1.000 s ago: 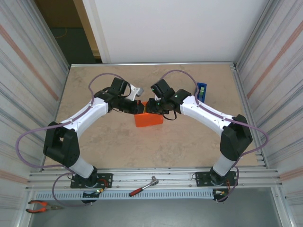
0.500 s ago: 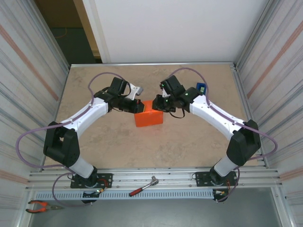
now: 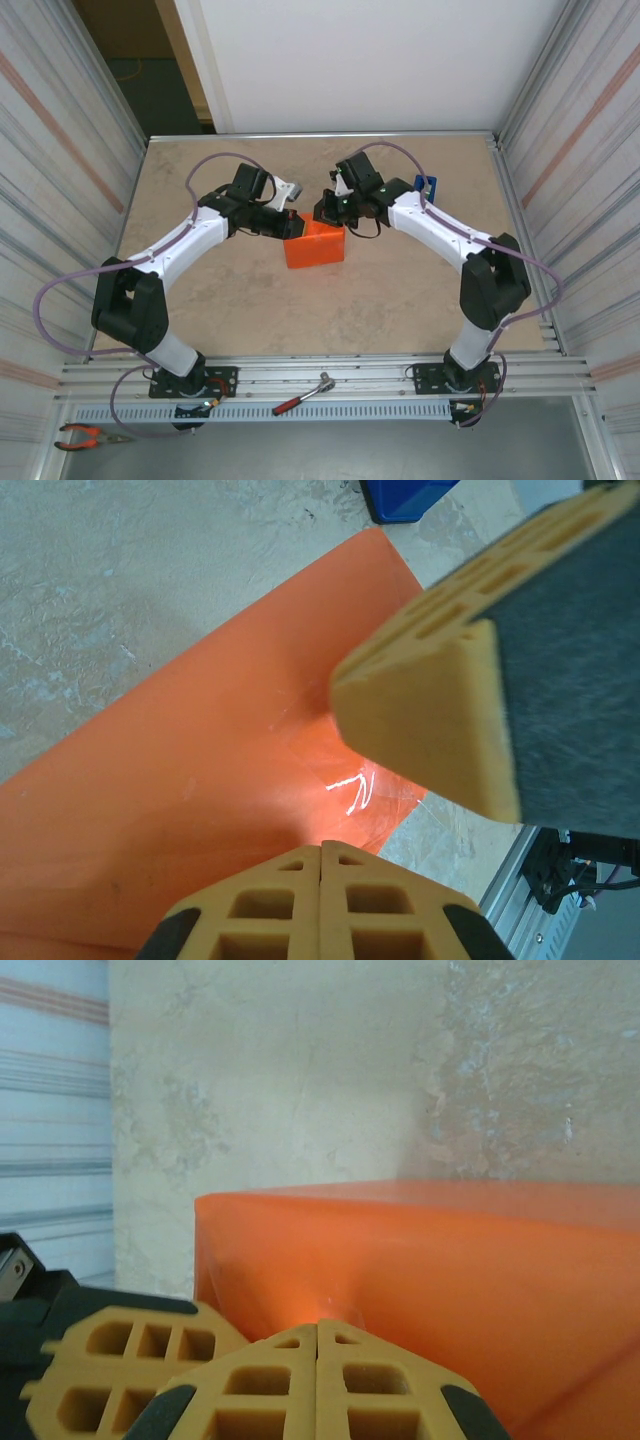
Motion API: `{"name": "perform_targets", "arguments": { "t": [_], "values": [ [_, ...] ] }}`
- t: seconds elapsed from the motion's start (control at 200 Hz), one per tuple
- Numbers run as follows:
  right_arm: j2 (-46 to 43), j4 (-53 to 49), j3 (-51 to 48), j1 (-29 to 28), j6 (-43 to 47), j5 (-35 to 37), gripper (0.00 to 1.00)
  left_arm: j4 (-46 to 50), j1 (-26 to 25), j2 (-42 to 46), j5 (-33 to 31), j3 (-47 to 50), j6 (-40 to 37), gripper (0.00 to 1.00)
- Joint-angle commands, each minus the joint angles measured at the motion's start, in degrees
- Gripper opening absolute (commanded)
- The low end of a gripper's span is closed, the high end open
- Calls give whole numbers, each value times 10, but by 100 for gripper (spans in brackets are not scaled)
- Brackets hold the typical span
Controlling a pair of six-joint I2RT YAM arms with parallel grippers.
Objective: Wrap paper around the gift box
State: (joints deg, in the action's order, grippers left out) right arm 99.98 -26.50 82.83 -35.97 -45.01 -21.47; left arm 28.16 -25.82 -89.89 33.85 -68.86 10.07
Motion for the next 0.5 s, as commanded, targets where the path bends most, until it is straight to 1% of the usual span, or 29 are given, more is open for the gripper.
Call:
{"name": "perform_targets", "arguments": {
  "t": [0.0,0.256,0.496],
  "values": [
    [19,20,31,3,-14,-27,0,46,3,-19,-37,32,-15,0],
    [40,23,21,10,-14,-44,0,45,3,-20,-37,34,-15,0],
    [25,8,-18,10,3,-53,0,44,3,-18,-38,35,-15,0]
  ]
}}
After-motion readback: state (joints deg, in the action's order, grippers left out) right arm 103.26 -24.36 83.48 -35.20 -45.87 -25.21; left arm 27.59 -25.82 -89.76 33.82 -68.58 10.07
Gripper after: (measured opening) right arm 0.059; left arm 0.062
